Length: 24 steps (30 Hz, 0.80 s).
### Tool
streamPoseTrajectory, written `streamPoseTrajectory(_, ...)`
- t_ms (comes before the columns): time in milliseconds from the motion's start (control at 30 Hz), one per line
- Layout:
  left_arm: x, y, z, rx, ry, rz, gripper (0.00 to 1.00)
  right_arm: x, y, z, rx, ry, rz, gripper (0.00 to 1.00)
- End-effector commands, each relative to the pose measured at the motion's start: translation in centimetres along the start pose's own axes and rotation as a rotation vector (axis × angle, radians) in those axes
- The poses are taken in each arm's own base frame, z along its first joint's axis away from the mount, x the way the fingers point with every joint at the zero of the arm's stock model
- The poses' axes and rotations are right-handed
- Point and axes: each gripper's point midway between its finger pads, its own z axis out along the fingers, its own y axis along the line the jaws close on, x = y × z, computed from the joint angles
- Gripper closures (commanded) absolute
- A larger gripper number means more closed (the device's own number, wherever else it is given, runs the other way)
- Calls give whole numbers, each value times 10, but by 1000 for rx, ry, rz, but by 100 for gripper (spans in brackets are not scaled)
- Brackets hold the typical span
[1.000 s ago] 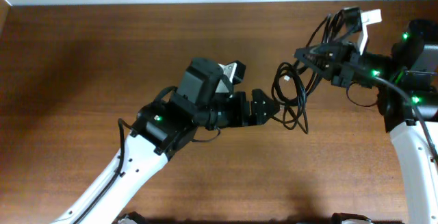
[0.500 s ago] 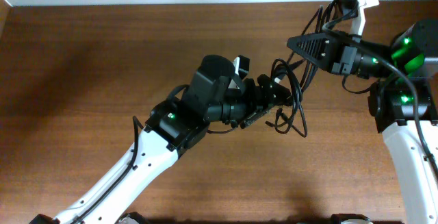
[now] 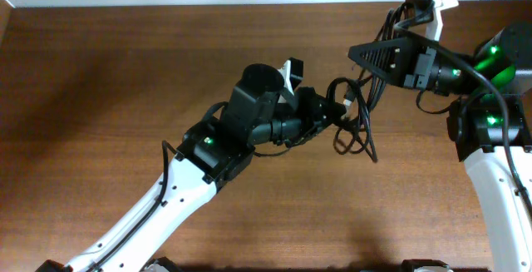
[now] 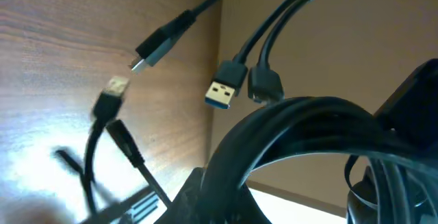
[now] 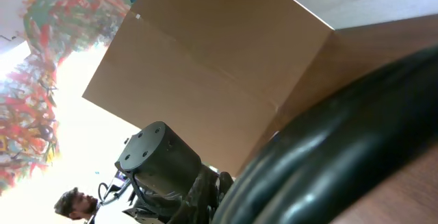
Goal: Untangle cables
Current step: 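Pull the strands rightward with the right gripper away from the left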
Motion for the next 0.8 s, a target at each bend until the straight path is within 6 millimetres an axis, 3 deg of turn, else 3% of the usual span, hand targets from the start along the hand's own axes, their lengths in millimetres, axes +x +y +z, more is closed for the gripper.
streamPoseTrajectory(0,-12,-1,0,-9,-62,76,100,4,15,0,-24,28,-57,96)
streamPoseTrajectory(33,-15,-4,-1,1,-73,150,100,7,16,0,-35,47,-101,83)
streamPoseTrajectory(67,-22,-6,-8,3,-94,242,100,13,18,-1,-52,77,-139,64)
streamPoseTrajectory(133,-31,-18,-29,22,-146,430,100,15,19,-1,-61,91,-153,35)
streamPoseTrajectory(200,-33,-36,-55,50,-206,604,100,15,19,-1,-61,91,-166,19)
streamPoseTrajectory(267,-25,-60,-85,71,-276,934,100,16,16,-1,-55,91,-132,8)
streamPoseTrajectory(333,-34,-71,-112,31,-410,972,100,19,-2,0,-34,96,-18,5)
streamPoseTrajectory(467,-59,-67,-129,-100,-561,1007,100,40,-57,0,70,100,185,1)
streamPoseTrajectory(600,-84,-56,-144,-277,-683,1085,100,95,-135,-28,505,128,309,1)
streamPoseTrajectory(700,-90,-47,-148,-360,-693,1119,100,123,-137,-37,544,243,239,1)
streamPoseTrajectory(733,-88,-41,-145,-393,-659,1161,100,124,-136,-37,527,259,194,1)
streamPoseTrajectory(767,-80,-32,-139,-412,-582,1232,100,122,-121,-29,415,274,88,1)
